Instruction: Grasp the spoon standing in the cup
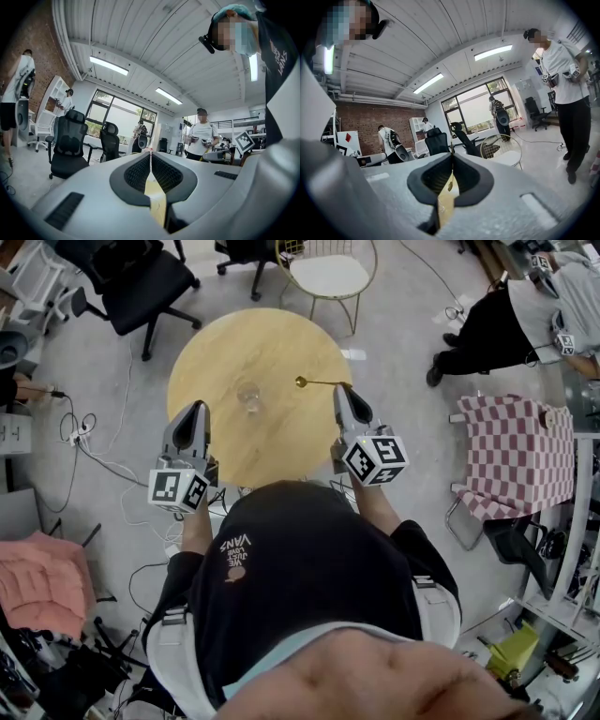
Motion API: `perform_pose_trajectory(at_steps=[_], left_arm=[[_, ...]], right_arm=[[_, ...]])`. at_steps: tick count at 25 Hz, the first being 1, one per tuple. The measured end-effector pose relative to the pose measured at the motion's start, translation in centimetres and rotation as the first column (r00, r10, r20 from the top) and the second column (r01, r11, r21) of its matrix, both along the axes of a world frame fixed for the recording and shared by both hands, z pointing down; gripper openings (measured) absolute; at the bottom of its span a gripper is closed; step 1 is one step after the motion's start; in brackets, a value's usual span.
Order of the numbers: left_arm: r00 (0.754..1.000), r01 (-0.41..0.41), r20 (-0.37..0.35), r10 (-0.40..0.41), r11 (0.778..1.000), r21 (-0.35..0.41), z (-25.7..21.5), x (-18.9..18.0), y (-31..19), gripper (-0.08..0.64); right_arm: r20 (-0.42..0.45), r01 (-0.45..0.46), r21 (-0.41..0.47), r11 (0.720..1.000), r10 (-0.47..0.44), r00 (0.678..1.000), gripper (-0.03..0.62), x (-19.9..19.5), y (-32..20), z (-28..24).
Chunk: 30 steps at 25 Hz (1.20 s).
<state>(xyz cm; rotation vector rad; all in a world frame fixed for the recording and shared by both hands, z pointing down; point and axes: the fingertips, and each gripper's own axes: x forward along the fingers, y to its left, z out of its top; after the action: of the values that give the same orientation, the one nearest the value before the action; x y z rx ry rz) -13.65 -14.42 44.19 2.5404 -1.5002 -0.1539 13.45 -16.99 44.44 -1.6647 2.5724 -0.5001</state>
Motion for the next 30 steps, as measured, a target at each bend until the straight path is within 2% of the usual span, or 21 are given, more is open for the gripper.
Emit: perform_pose_trajectory(at_steps=[15,30], left_arm=[[1.000,0.019,-0.005,-0.019,1.000,-0.005,0.08,-0.07,0.36,0.017],[1.000,0.015,-0.004,-0.015,1.000,0.001,-0.02,-0.17,0.50,0.017]], right_arm=[[-0.022,0.038,-0.011,0.999,-0.038,0.999,0.002,-0.72,-0.28,0.34],[-0.022,0.037,-0.013,0.999,-0.037,0.999,0.002,-0.84,-0.06,0.32]])
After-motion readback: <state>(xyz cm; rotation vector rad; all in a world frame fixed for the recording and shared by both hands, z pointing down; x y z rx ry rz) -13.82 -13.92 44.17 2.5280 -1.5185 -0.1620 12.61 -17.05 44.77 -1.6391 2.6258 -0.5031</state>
